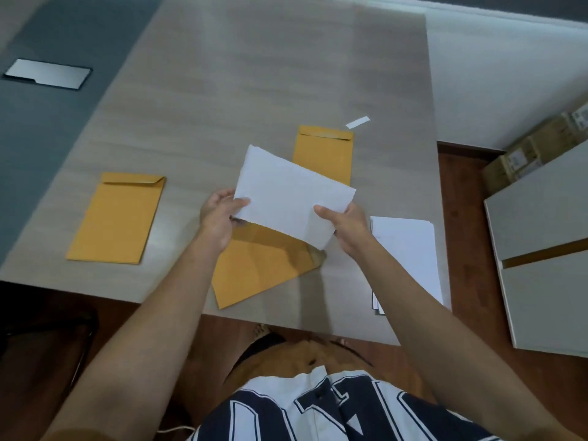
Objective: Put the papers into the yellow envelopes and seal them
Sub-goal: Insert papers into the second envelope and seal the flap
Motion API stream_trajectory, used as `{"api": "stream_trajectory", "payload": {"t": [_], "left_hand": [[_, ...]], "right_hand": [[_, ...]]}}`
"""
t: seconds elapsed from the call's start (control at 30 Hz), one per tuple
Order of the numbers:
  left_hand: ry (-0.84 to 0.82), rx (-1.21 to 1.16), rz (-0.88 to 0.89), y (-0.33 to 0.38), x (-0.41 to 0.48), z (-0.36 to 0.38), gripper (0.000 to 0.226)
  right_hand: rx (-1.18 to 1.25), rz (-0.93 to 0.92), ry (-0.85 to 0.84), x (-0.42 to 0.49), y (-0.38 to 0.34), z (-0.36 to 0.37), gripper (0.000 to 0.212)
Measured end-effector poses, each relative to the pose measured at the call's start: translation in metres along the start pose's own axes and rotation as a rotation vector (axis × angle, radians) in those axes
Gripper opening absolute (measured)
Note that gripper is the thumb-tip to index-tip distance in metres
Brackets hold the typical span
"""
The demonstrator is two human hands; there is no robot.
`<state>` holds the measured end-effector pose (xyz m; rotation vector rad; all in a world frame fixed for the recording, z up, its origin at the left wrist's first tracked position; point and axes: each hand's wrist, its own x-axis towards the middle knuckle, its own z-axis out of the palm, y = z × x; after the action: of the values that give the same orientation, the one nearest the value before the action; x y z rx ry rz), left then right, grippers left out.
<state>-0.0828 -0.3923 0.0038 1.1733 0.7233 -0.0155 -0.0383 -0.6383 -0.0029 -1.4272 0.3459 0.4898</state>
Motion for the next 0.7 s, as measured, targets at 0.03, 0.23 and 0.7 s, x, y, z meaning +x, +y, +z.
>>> {"api": "stream_trajectory", "payload": {"t": [0.03,0.23,0.7], "left_hand": [[-0.014,0.100,0.016,0.002,0.002,-0.012,0.035],[-0.143,0.490,0.058,-0.001,0.008,-0.036,0.033],[-0.087,0.531,0.097,-0.022,0.004,-0.030,0.042]], "right_hand": [[-0.070,-0.017,0.012,0.001,0.001,0.002,0.046],[-0.268,-0.100,-0.046,-0.008,0.011,0.014,0.012],[-0.256,-0.020,-0.001,-0.018,0.034,0.020,0.039]]}}
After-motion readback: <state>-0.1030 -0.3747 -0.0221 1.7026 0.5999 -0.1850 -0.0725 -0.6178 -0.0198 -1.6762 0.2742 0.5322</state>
